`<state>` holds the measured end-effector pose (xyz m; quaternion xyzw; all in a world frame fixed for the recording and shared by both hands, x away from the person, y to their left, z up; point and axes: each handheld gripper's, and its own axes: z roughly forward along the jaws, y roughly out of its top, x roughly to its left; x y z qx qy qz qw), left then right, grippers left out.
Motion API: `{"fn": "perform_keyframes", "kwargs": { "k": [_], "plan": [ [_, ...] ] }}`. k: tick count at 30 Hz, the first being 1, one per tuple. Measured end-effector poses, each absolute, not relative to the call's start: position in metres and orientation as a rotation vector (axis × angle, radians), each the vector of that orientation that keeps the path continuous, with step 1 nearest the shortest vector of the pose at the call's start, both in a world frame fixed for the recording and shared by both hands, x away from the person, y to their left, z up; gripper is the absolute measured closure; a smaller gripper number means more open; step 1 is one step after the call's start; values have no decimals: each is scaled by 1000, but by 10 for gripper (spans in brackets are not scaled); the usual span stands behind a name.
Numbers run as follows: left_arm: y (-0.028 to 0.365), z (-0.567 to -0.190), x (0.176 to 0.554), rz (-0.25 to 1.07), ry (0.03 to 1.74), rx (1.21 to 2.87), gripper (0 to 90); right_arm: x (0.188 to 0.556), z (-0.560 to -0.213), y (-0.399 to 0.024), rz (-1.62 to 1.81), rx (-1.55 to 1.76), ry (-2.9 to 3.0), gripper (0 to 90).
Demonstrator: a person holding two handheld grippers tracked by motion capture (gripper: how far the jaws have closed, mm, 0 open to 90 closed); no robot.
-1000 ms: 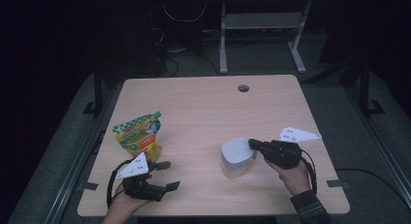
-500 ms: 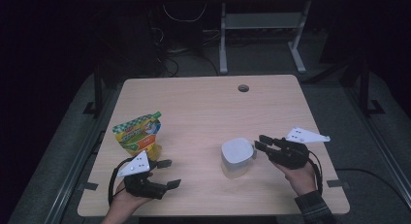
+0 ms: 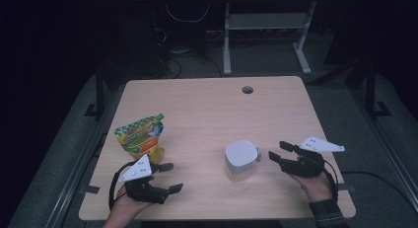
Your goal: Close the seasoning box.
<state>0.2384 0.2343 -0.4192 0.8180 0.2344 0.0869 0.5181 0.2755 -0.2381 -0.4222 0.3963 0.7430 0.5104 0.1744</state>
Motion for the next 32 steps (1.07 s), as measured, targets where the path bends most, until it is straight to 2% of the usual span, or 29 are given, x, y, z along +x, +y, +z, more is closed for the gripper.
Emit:
{"fn": "perform_keyframes", "kwargs": {
  "k": [19,32],
  "plan": [
    [244,-434,241,272,625,2026,220,253,-448,-250,1319,1203,2159,246],
    [244,-437,241,275,634,2045,219,253,-449,-249,1312,1197,2173,237]
  ]
}}
